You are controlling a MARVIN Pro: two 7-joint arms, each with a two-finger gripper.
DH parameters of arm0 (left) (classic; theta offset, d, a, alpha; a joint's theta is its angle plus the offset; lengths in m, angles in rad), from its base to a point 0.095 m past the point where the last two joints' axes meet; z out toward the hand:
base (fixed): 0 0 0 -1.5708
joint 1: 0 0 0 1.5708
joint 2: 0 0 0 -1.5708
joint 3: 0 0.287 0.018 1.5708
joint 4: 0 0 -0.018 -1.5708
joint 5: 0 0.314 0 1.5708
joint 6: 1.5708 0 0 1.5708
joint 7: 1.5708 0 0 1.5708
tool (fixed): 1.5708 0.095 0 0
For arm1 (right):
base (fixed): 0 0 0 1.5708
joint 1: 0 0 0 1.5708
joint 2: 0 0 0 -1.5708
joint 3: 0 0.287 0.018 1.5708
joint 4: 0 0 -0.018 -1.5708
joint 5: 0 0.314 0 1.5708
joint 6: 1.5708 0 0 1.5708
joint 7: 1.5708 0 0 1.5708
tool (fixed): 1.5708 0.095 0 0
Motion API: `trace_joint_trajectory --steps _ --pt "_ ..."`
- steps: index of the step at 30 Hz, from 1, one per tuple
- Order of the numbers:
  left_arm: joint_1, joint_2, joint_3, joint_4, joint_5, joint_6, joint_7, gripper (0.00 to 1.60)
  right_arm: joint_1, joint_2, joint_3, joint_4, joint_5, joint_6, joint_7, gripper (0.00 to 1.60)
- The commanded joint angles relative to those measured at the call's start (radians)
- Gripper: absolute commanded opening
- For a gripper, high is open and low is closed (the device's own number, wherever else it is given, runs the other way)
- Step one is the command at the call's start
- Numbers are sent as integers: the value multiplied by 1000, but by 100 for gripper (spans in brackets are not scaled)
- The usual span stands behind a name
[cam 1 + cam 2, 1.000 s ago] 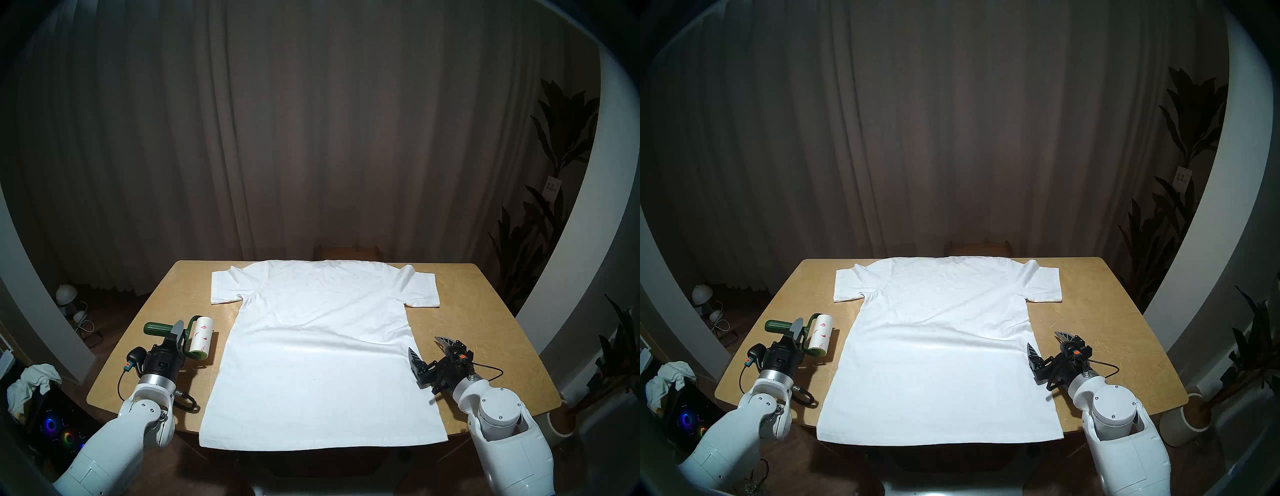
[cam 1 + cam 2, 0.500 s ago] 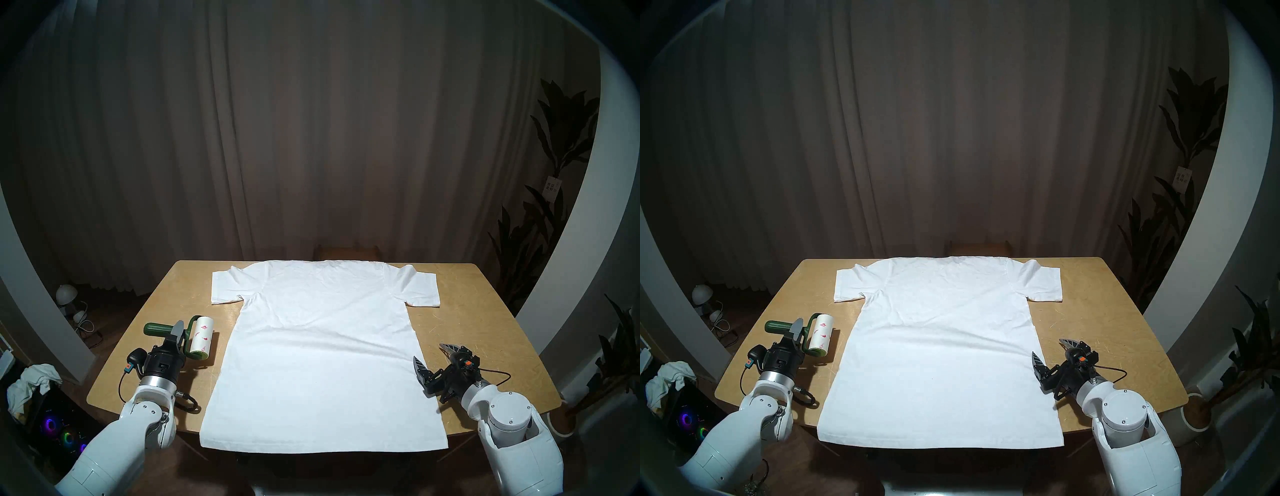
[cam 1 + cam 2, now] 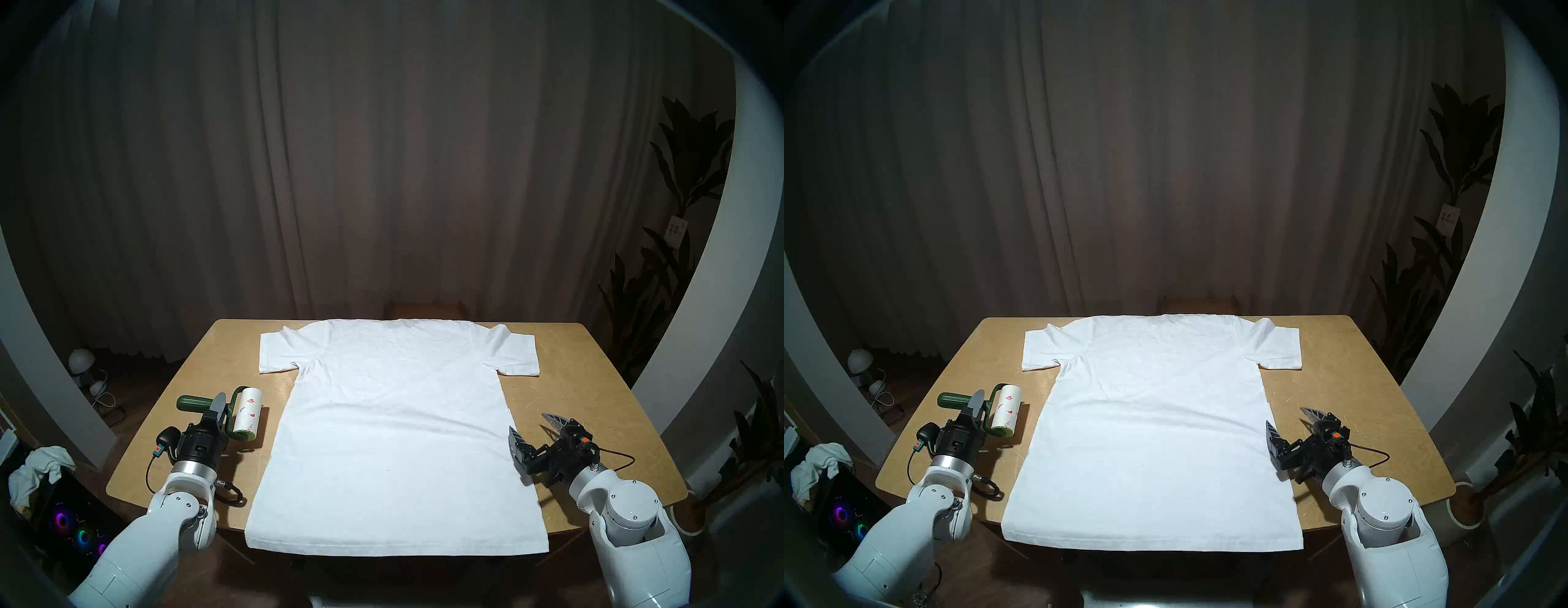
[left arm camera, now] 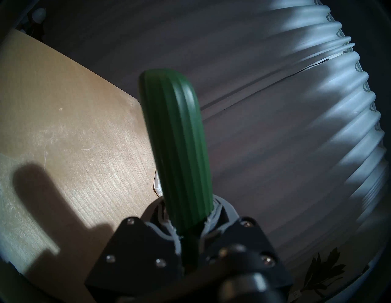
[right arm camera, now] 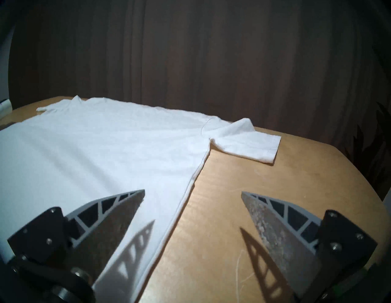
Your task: Use the fur roller to clean a top
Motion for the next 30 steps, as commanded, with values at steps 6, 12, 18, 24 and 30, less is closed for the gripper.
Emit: trace_joint_trajectory --steps 6,12,18,24,30 --pt "-54 -20 -63 29 -239 190 -108 0 92 -29 9 12 24 -13 -45 160" --pt "-102 20 -30 104 -313 321 -148 0 89 -39 -13 16 12 -22 -59 160" --pt "-156 53 -5 159 -315 428 -153 0 77 -43 -17 -15 26 -8 -65 160" --pt "-195 65 -21 183 -354 499 -106 0 84 -55 -9 -20 24 -11 -98 160" --pt "-188 105 -65 127 -390 473 5 0 93 -70 -10 -15 26 -15 -120 160"
